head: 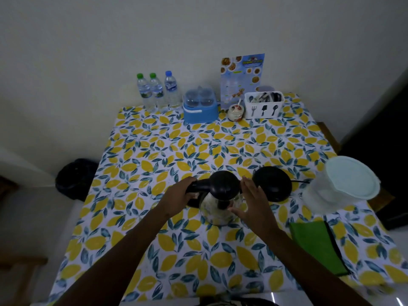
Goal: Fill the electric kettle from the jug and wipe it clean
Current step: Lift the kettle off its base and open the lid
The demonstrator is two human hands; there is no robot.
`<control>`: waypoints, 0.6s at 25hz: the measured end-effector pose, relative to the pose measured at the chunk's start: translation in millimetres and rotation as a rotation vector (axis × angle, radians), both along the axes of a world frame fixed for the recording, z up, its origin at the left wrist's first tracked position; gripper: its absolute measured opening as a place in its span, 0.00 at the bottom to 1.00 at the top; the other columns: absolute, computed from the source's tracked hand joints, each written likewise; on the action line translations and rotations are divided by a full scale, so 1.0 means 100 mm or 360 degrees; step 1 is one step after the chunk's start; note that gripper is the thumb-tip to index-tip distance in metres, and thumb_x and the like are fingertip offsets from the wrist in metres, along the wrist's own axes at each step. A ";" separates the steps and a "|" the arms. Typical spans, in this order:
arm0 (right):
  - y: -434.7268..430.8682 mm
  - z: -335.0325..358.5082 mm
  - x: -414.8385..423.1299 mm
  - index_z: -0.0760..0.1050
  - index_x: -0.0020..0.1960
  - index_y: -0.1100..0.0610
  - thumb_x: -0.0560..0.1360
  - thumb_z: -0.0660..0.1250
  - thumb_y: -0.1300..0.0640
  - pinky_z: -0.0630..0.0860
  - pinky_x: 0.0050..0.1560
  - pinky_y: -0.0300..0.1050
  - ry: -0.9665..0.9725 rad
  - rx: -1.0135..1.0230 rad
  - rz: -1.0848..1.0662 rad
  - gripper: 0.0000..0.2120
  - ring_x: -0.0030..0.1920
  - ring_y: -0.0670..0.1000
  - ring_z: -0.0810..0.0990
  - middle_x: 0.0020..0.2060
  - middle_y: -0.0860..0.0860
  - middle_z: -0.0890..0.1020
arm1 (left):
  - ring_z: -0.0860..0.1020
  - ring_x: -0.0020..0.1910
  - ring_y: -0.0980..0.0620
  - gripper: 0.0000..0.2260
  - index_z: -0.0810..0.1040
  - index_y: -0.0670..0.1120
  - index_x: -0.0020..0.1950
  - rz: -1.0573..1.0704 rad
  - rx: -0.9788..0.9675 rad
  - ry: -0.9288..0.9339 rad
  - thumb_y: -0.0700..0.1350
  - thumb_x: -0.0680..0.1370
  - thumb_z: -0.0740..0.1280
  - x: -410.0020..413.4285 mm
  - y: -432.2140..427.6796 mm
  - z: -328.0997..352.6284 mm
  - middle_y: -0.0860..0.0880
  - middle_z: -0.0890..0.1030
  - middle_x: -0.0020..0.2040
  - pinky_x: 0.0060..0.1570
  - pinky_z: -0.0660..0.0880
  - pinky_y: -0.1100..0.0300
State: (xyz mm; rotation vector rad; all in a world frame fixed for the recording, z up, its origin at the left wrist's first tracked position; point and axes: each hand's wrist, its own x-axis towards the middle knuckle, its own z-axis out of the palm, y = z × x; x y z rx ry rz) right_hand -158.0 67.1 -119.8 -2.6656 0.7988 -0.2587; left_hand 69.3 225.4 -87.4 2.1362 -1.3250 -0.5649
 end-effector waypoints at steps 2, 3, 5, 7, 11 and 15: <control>0.06 -0.05 0.05 0.54 0.79 0.60 0.72 0.50 0.28 0.52 0.77 0.55 0.0064 -0.0026 0.0004 0.47 0.79 0.52 0.52 0.80 0.53 0.55 | 0.79 0.54 0.41 0.15 0.72 0.43 0.66 0.0044 -0.0047 0.0034 0.40 0.80 0.65 -0.01 0.10 -0.03 0.42 0.80 0.57 0.48 0.73 0.54; 0.07 -0.06 0.06 0.53 0.79 0.59 0.73 0.50 0.28 0.52 0.76 0.56 0.0085 -0.0059 -0.0005 0.46 0.79 0.52 0.51 0.80 0.53 0.54 | 0.79 0.53 0.40 0.14 0.72 0.43 0.65 0.0070 -0.0076 0.0072 0.40 0.80 0.66 -0.04 0.12 -0.02 0.42 0.80 0.56 0.47 0.72 0.56; 0.07 -0.06 0.06 0.53 0.79 0.58 0.73 0.52 0.28 0.56 0.75 0.59 0.0146 -0.0134 -0.0021 0.45 0.79 0.52 0.51 0.80 0.53 0.55 | 0.77 0.59 0.41 0.19 0.70 0.44 0.69 0.0101 -0.0073 0.0150 0.45 0.79 0.67 -0.15 0.06 0.03 0.42 0.78 0.61 0.54 0.72 0.57; 0.07 -0.05 0.03 0.52 0.79 0.58 0.74 0.56 0.29 0.59 0.74 0.62 0.0211 -0.0193 -0.0019 0.45 0.79 0.53 0.53 0.80 0.54 0.56 | 0.73 0.66 0.44 0.27 0.65 0.46 0.73 0.0123 -0.0003 0.0023 0.56 0.78 0.64 -0.33 -0.15 0.08 0.44 0.74 0.68 0.65 0.70 0.49; 0.08 -0.06 0.01 0.54 0.79 0.58 0.73 0.59 0.30 0.62 0.73 0.63 0.0266 -0.0234 -0.0021 0.45 0.78 0.54 0.55 0.79 0.54 0.55 | 0.76 0.63 0.44 0.33 0.67 0.45 0.71 0.0284 0.0100 -0.0502 0.67 0.75 0.60 -0.70 -0.54 0.20 0.46 0.78 0.64 0.66 0.69 0.44; 0.06 -0.10 0.03 0.54 0.79 0.57 0.73 0.61 0.31 0.60 0.73 0.63 0.0211 -0.0184 -0.0019 0.45 0.78 0.55 0.56 0.79 0.53 0.54 | 0.77 0.61 0.42 0.25 0.65 0.43 0.73 0.0261 -0.0072 -0.0330 0.55 0.81 0.59 -0.69 -0.55 0.26 0.42 0.76 0.67 0.60 0.73 0.50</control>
